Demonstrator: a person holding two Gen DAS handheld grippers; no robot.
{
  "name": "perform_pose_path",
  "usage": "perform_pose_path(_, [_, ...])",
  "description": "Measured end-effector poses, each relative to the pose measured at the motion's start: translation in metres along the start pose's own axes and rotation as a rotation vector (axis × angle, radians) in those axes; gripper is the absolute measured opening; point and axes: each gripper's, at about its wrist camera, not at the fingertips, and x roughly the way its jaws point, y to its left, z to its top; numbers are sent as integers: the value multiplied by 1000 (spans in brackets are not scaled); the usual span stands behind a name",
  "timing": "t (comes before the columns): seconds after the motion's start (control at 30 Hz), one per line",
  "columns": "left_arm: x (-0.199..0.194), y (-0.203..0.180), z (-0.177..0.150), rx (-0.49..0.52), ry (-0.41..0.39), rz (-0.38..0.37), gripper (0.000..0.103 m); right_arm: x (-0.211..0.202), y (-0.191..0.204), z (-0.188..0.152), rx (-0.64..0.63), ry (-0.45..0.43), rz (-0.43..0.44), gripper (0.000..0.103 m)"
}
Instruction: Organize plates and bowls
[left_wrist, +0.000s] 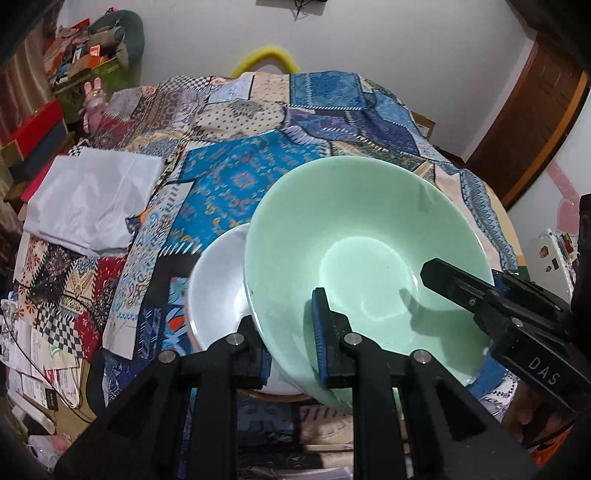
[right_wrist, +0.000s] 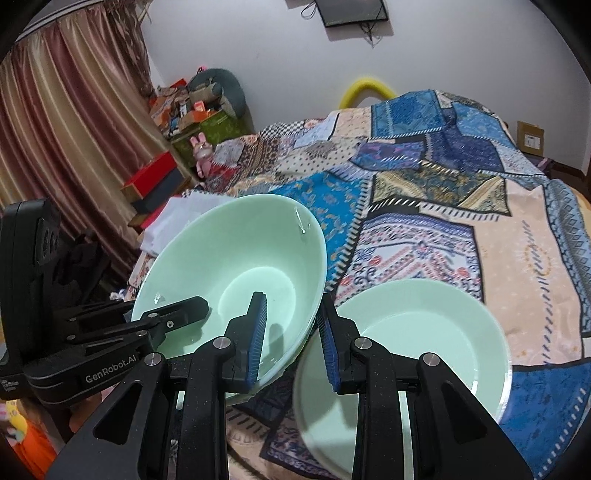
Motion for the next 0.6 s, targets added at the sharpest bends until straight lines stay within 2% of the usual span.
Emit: perform_pose_path(0.6, [33, 42, -12, -77, 48, 20, 18, 51, 16, -14, 17, 119, 18, 26])
